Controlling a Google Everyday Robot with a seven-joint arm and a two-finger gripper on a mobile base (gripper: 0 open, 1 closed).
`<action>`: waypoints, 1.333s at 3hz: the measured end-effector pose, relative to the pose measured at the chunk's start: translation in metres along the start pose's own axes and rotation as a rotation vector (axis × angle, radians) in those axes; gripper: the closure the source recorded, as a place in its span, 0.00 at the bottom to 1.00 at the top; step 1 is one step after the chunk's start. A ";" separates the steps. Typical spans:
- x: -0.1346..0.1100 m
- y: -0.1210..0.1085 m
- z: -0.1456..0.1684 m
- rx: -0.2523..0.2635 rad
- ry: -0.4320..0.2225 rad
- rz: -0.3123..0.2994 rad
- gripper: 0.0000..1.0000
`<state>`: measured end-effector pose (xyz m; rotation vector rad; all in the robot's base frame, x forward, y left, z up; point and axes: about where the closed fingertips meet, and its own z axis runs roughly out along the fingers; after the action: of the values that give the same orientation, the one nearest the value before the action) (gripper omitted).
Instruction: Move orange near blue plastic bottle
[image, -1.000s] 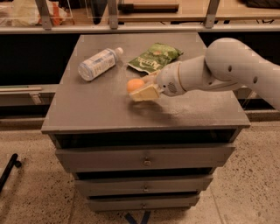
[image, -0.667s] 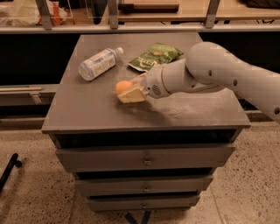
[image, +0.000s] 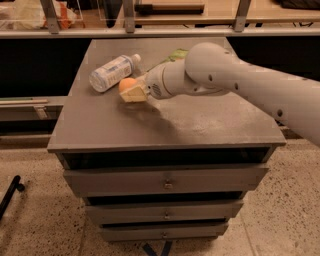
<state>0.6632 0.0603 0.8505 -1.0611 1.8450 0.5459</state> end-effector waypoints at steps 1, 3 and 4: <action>-0.013 -0.016 0.013 0.040 -0.016 0.020 1.00; -0.001 -0.029 0.033 0.051 0.013 0.026 0.82; 0.003 -0.029 0.038 0.044 0.021 0.033 0.59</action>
Offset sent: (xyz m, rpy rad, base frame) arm 0.0508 0.0059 -0.0170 -0.0237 0.0011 -0.0685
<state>0.7051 0.0707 0.8309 -1.0122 1.8871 0.5130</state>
